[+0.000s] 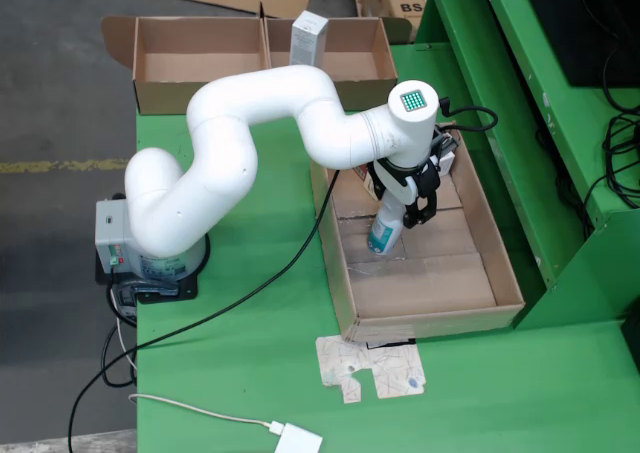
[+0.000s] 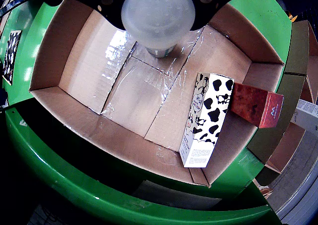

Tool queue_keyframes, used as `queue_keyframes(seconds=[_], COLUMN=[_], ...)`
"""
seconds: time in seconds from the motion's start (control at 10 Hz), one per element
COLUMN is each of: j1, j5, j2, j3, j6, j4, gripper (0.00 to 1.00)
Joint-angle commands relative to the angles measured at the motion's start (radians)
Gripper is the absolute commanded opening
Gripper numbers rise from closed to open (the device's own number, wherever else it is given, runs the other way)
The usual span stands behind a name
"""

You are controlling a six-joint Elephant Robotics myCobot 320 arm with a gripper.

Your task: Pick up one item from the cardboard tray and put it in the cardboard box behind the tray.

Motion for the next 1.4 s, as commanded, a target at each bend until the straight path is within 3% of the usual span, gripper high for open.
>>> queue_keyframes(seconds=[0.0,0.8,1.3], j1=[-0.004,-0.008,-0.007], j5=[0.009,0.022,0.038], j2=[0.048,0.18,0.174], j3=[0.021,0.024,0.284], j6=[-0.014,-0.042,-0.049], j4=[-0.004,-0.048,-0.195], gripper=[0.0,0.0,0.0])
